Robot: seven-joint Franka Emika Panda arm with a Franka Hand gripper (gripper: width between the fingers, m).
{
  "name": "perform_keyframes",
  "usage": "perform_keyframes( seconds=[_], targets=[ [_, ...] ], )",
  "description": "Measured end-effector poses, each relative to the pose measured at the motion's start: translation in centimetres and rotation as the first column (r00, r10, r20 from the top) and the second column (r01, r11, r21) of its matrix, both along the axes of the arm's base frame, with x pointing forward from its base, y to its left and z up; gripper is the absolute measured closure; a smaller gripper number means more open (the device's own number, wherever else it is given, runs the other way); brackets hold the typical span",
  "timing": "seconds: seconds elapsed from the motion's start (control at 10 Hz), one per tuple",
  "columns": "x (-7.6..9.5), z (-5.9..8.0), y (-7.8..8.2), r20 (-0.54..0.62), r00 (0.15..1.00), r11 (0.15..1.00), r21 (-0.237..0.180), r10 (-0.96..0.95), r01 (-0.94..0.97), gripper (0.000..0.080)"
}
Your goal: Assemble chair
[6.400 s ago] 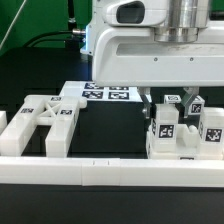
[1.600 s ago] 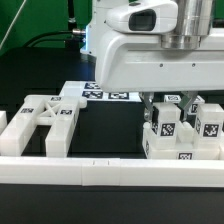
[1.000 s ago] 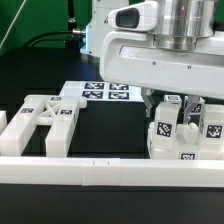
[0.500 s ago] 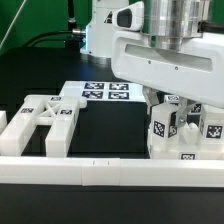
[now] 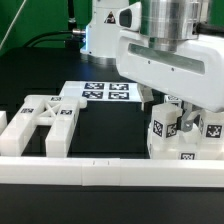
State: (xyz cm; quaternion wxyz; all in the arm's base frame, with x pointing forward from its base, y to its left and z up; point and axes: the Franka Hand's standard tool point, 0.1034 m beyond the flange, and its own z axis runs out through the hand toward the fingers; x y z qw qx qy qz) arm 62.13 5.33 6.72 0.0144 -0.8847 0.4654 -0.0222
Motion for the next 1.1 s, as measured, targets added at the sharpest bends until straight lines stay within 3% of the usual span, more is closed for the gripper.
perform_keyframes(
  seconds=[0.2,0.5,1.1],
  targets=[
    [-0.27,-0.17,0.92,-0.008,0.994,0.994,-0.013,0.107,-0.107,0.016],
    [-0.13,-0.1,0.94,-0.005,0.927,0.926,-0.029,0.376,-0.376,0.0151],
    [0.04,0.09,-0.02,-0.019,0.673,0.672,-0.051,0.739,-0.739,0.0151]
  ],
)
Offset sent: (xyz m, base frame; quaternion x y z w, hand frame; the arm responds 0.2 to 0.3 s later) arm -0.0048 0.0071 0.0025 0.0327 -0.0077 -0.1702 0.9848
